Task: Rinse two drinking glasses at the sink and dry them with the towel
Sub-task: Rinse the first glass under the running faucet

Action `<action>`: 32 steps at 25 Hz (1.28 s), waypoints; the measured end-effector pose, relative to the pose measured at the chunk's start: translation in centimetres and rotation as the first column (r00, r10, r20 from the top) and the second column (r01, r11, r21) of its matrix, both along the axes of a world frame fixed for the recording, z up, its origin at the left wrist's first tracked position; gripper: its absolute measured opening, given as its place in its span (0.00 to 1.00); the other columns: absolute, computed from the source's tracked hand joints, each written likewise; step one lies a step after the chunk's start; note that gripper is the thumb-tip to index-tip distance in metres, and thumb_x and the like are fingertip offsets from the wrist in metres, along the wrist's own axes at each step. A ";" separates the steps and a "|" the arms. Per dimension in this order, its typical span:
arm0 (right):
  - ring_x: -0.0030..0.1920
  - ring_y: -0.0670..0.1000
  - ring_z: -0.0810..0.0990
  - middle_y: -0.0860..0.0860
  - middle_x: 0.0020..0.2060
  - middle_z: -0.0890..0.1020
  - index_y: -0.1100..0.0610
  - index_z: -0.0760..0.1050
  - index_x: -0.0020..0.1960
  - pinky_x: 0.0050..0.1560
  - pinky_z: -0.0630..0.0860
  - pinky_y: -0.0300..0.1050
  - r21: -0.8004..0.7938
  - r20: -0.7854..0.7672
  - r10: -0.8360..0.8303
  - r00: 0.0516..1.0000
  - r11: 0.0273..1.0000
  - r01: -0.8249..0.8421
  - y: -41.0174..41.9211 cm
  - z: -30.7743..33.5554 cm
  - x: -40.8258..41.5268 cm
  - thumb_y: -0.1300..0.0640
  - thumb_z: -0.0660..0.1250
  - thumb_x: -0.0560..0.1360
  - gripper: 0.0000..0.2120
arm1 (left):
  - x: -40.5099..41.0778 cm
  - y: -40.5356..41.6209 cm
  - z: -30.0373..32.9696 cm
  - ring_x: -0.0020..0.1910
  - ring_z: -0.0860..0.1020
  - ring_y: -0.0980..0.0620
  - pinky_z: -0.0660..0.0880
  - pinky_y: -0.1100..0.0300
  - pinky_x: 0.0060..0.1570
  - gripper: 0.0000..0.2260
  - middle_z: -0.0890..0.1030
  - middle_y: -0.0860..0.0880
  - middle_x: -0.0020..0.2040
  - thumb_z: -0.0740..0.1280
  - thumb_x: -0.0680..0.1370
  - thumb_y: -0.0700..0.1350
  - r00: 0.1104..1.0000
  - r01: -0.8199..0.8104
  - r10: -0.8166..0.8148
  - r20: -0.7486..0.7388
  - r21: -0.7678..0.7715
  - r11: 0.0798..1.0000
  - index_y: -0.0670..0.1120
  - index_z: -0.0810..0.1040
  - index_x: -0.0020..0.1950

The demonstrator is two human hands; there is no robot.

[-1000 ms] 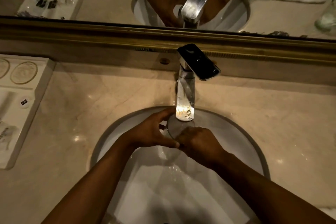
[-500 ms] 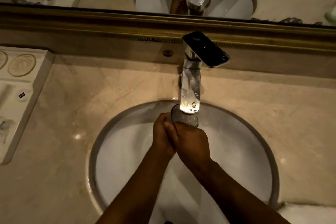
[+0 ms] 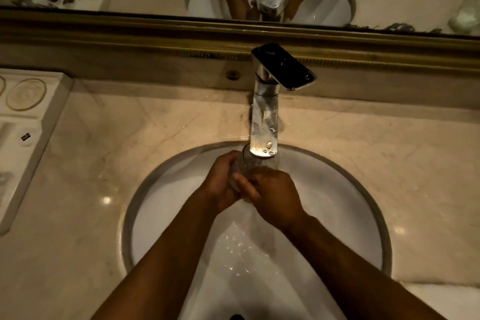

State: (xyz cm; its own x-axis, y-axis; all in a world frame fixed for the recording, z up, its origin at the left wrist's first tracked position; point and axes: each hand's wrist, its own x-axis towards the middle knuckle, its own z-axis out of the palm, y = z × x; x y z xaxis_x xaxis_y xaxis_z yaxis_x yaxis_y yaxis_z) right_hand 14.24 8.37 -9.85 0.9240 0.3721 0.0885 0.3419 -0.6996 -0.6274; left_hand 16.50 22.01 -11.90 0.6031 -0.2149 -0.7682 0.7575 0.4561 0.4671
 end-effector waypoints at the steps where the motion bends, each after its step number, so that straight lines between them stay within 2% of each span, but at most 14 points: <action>1: 0.36 0.50 0.84 0.51 0.36 0.86 0.54 0.83 0.44 0.41 0.80 0.49 0.044 -0.081 -0.119 0.990 0.992 0.122 0.8 0.1 -0.3 0.33 0.50 0.79 0.32 | -0.5 -0.5 -0.1 0.45 0.84 0.47 0.78 0.56 0.44 0.18 0.86 0.44 0.45 0.59 0.82 0.52 0.996 -0.082 0.082 0.044 -0.001 0.997 0.43 0.85 0.52; 5: 0.33 0.50 0.82 0.50 0.32 0.84 0.54 0.81 0.40 0.40 0.80 0.50 0.089 -0.276 -0.400 0.874 0.895 0.438 3.0 0.3 -0.5 0.32 0.47 0.78 0.34 | -2.5 -2.6 -1.2 0.53 0.82 0.45 0.77 0.51 0.56 0.25 0.83 0.42 0.50 0.71 0.76 0.57 0.924 -0.313 0.314 0.219 -0.041 0.949 0.38 0.80 0.63; 8: 0.37 0.51 0.83 0.51 0.37 0.85 0.52 0.82 0.46 0.42 0.80 0.50 -0.009 -0.149 -0.231 0.961 0.973 0.232 2.5 0.5 -0.4 0.33 0.45 0.78 0.33 | -2.1 -1.9 -0.6 0.52 0.84 0.46 0.78 0.51 0.56 0.19 0.86 0.42 0.51 0.62 0.82 0.54 0.942 -0.252 0.263 0.206 -0.081 0.964 0.40 0.82 0.60; 10: 0.42 0.52 0.84 0.52 0.43 0.86 0.51 0.82 0.52 0.44 0.80 0.48 -0.006 -0.066 0.005 0.998 1.000 -0.005 0.9 0.6 -0.2 0.36 0.49 0.79 0.28 | -0.7 -1.0 0.9 0.36 0.85 0.48 0.80 0.59 0.39 0.18 0.86 0.42 0.40 0.62 0.81 0.52 0.986 -0.091 0.095 0.138 -0.034 0.995 0.40 0.84 0.49; 12: 0.45 0.53 0.84 0.52 0.46 0.86 0.52 0.82 0.55 0.44 0.80 0.48 -0.067 0.032 0.213 0.977 0.975 -0.210 -1.0 0.1 0.7 0.39 0.53 0.81 0.24 | 0.6 -0.4 1.5 0.16 0.70 0.55 0.64 0.69 0.17 0.22 0.75 0.49 0.24 0.61 0.80 0.54 0.994 0.110 -0.110 -0.012 -0.008 0.994 0.44 0.80 0.31; 14: 0.46 0.53 0.84 0.51 0.48 0.87 0.52 0.82 0.56 0.42 0.81 0.48 -0.140 0.106 0.303 0.947 0.948 -0.287 -2.3 -0.3 1.6 0.41 0.57 0.81 0.20 | 1.4 0.0 1.6 0.12 0.64 0.57 0.56 0.72 0.14 0.29 0.72 0.51 0.20 0.57 0.81 0.58 0.955 0.253 -0.249 -0.159 0.003 0.967 0.45 0.77 0.25; 16: 0.41 0.52 0.85 0.51 0.43 0.87 0.52 0.83 0.54 0.36 0.80 0.46 -0.151 0.177 0.288 0.941 0.953 -0.263 -2.6 -0.5 1.6 0.43 0.60 0.80 0.18 | 1.7 0.2 0.8 0.13 0.66 0.56 0.58 0.72 0.14 0.30 0.74 0.49 0.20 0.55 0.80 0.61 0.935 0.310 -0.304 -0.182 0.004 0.951 0.44 0.77 0.26; 20: 0.33 0.54 0.83 0.53 0.35 0.85 0.54 0.82 0.46 0.33 0.79 0.47 -0.137 0.168 0.017 0.986 0.991 0.007 -0.6 -0.7 0.2 0.40 0.55 0.80 0.22 | 0.9 -0.5 -0.7 0.22 0.77 0.57 0.72 0.70 0.25 0.26 0.82 0.48 0.29 0.59 0.81 0.55 0.989 0.095 -0.105 -0.103 -0.093 0.991 0.43 0.84 0.32; 22: 0.34 0.57 0.83 0.55 0.35 0.85 0.55 0.82 0.46 0.35 0.79 0.48 -0.176 0.069 -0.148 0.987 0.972 0.158 0.8 -0.8 -0.3 0.39 0.54 0.81 0.25 | -0.2 -1.2 -1.3 0.41 0.81 0.55 0.75 0.69 0.46 0.18 0.85 0.44 0.48 0.69 0.76 0.56 0.998 -0.040 0.032 -0.060 -0.134 0.990 0.41 0.88 0.48; 24: 0.39 0.58 0.84 0.55 0.39 0.86 0.55 0.82 0.50 0.40 0.79 0.48 -0.234 -0.070 -0.270 0.960 0.940 0.248 2.0 -0.6 -0.3 0.39 0.53 0.82 0.25 | -1.2 -2.0 -2.5 0.60 0.80 0.47 0.71 0.57 0.67 0.25 0.81 0.40 0.65 0.72 0.73 0.54 0.991 -0.132 0.132 -0.010 -0.151 0.980 0.41 0.83 0.64; 26: 0.44 0.57 0.84 0.55 0.45 0.86 0.54 0.81 0.54 0.45 0.79 0.48 -0.272 -0.143 -0.315 0.938 0.924 0.269 2.5 -0.4 -0.1 0.40 0.52 0.83 0.24 | -1.7 -2.6 -3.5 0.65 0.80 0.43 0.72 0.49 0.71 0.23 0.80 0.39 0.67 0.70 0.75 0.53 0.978 -0.208 0.210 -0.002 -0.135 0.969 0.42 0.82 0.66; 29: 0.49 0.56 0.84 0.54 0.50 0.85 0.52 0.79 0.60 0.49 0.79 0.49 -0.199 -0.171 -0.165 0.971 0.971 0.130 1.6 0.0 -0.1 0.41 0.54 0.83 0.21 | -1.1 -2.0 -3.1 0.53 0.84 0.45 0.80 0.55 0.57 0.21 0.84 0.40 0.55 0.72 0.73 0.54 0.986 -0.165 0.168 0.011 -0.131 0.978 0.41 0.84 0.59; 31: 0.49 0.55 0.84 0.53 0.51 0.85 0.50 0.80 0.59 0.48 0.80 0.49 -0.126 -0.098 0.052 0.994 0.990 -0.064 0.1 0.2 0.2 0.40 0.55 0.82 0.20 | -0.1 -1.2 -1.7 0.26 0.77 0.56 0.74 0.68 0.27 0.16 0.79 0.48 0.32 0.67 0.77 0.53 0.997 -0.022 0.010 -0.073 -0.154 0.988 0.43 0.82 0.38; 32: 0.48 0.53 0.84 0.52 0.50 0.85 0.50 0.81 0.56 0.46 0.80 0.49 -0.123 -0.037 0.166 0.985 0.978 -0.169 -0.8 0.1 0.5 0.39 0.56 0.82 0.20 | 0.4 -0.7 -0.9 0.18 0.69 0.58 0.65 0.69 0.17 0.21 0.73 0.52 0.24 0.63 0.80 0.52 0.990 0.054 -0.069 -0.126 -0.119 0.991 0.45 0.78 0.29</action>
State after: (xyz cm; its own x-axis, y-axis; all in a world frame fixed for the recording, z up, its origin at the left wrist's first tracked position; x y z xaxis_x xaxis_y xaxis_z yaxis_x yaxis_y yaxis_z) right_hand 14.74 7.53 -9.74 0.8488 0.5286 0.0073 0.4453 -0.7075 -0.5488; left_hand 16.86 21.33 -12.84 0.4834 -0.3400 -0.8067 0.8361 0.4523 0.3104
